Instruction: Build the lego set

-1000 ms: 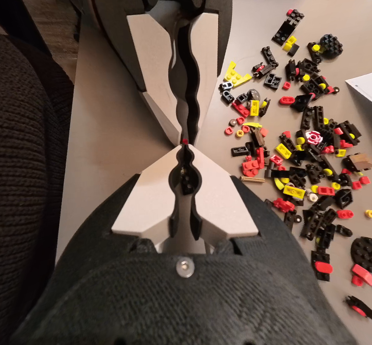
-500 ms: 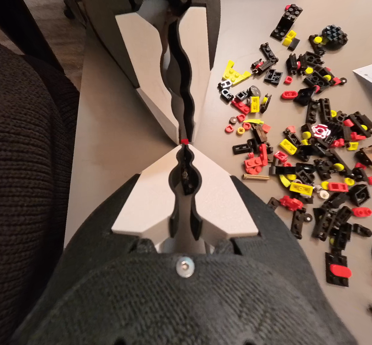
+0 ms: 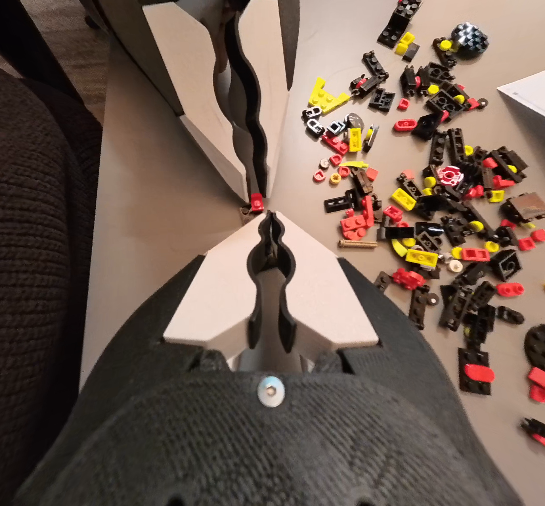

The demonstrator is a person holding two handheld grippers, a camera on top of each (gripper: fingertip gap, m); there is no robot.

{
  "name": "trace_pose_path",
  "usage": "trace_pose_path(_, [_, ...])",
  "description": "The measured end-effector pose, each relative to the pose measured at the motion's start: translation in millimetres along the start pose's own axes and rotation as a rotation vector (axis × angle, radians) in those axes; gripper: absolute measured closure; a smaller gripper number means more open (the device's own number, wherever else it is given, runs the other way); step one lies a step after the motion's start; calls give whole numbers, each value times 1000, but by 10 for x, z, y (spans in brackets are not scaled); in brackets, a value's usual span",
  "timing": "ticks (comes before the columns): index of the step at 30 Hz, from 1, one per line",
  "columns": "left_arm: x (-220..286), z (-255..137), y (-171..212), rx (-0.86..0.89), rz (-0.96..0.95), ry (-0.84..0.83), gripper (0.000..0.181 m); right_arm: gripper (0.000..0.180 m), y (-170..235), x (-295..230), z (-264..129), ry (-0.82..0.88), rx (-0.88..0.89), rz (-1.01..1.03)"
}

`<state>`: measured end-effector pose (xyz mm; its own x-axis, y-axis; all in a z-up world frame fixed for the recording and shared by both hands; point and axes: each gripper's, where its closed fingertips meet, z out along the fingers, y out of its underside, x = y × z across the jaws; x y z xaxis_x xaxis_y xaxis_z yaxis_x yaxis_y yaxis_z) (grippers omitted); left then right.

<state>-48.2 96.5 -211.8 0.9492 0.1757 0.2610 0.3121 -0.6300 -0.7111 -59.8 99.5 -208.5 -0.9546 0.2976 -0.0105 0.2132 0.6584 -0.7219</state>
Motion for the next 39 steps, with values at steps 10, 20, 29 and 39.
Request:
trace_pose_path(10, [18, 12, -2, -3, -11, 12, 175, 180, -66, -74, 31, -20, 17, -26])
trace_pose_path(20, [22, 14, -4, -4, -10, 6, 176, 180, -55, -123, 56, -37, -7, -34])
trace_pose_path(29, [41, 19, -5, -5, 12, -6, 177, 180, -42, -140, 50, -93, -29, 142])
trace_pose_path(39, [47, 29, -6, -27, 66, -77, 177, 180, -24, -148, 51, -40, -52, 192])
